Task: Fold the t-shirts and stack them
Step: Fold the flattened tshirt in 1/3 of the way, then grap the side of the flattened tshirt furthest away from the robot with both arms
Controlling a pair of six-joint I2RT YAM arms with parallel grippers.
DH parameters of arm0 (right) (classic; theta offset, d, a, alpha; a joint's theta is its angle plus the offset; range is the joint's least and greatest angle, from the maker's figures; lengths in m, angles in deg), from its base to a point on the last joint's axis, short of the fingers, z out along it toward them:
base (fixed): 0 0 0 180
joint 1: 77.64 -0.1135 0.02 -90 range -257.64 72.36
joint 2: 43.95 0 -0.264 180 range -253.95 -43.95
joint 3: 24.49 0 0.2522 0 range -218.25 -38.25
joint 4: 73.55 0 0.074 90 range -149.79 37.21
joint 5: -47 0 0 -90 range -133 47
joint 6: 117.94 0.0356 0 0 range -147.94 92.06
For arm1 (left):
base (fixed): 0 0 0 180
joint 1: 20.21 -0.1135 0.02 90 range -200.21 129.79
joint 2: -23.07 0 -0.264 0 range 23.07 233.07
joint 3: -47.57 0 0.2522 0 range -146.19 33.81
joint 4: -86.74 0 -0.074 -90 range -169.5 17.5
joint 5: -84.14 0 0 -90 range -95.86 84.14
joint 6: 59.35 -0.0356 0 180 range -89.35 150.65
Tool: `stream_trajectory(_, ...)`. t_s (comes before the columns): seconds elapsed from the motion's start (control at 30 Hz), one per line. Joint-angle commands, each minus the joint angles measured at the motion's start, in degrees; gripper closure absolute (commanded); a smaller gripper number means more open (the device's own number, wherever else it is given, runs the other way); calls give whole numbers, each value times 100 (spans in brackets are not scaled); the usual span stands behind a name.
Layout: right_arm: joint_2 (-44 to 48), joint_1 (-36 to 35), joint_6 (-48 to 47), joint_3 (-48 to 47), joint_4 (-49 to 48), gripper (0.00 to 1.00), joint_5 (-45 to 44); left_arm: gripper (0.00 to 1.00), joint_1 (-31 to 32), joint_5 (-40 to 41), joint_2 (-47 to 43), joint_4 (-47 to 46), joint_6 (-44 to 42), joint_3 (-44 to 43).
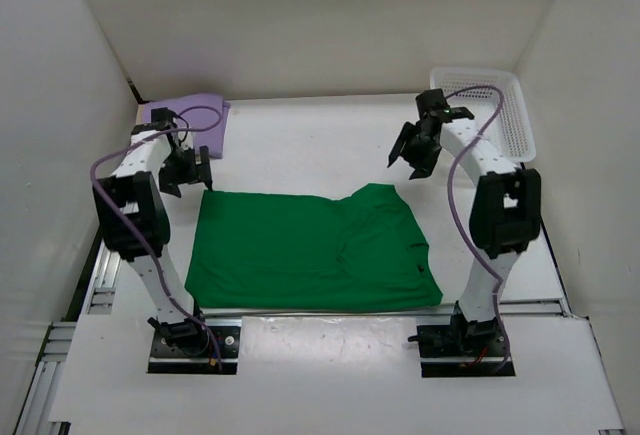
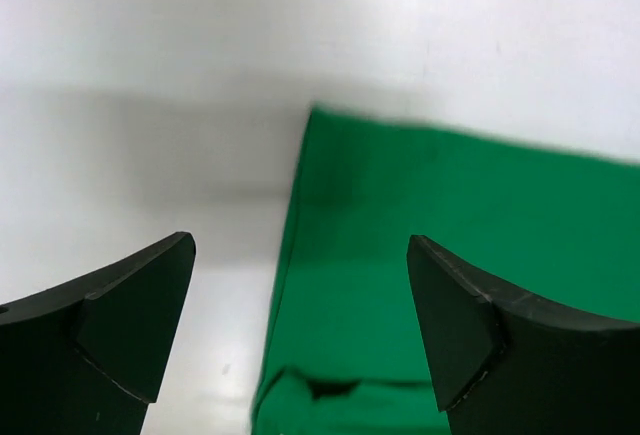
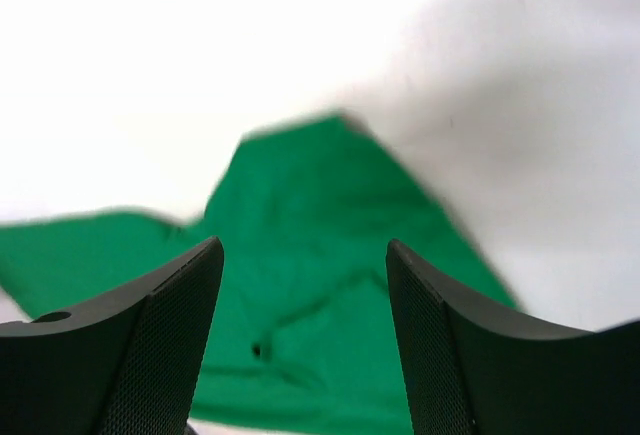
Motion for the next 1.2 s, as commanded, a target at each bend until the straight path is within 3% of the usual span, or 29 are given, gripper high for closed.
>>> stream_trajectory(0.0, -557, -12, -79, -592, -35, 29, -6, 2, 5, -554, 452, -238, -3, -526)
stream_trajectory(0.23, -1814, -126, 35, -1148, -36, 29, 108, 0, 5, -503, 1437, -300, -3, -1098)
stream_trajectory(0.47, -1869, -284, 35, -815, -88, 29, 108, 0, 5, -800, 1552, -361, -3, -791)
stream_trajectory(0.57, -1869, -284, 35, -673, -141, 32, 108, 5, 5, -862, 1429, -361, -3, -466)
stream_trajectory(0.7, -1808, -284, 88, -568, -141, 47, 30, 22, 66, -1459, 1429, -361, -3, -202)
stream_trajectory(0.73, -1807, -284, 140, -568, -141, 57, -40, 30, 127, -1521, 1429, -266, -3, -132)
stream_trajectory(0.83, -1667, -284, 141, -568, -141, 73, -41, 56, 181, -1522, 1490, -212, -3, -1)
stream_trajectory(0.87, -1614, -284, 141, -568, -141, 78, -41, 75, 181, -1522, 1490, -212, -3, 0)
stream_trajectory(0.93, -1474, -284, 71, -568, -141, 88, -119, 90, 181, -1373, 1377, -212, -3, 0)
stream_trajectory(0.97, -1412, -337, 70, -568, -141, 97, -120, 90, 181, -1372, 1376, -212, -3, -61)
stream_trajectory(1.0, -1290, -337, 10, -516, -141, 100, -120, 90, 181, -1242, 1289, -212, -3, -61)
stream_trajectory(1.17, -360, -451, -123, 115, -369, 100, -120, 90, 181, -828, 464, -212, -3, 8)
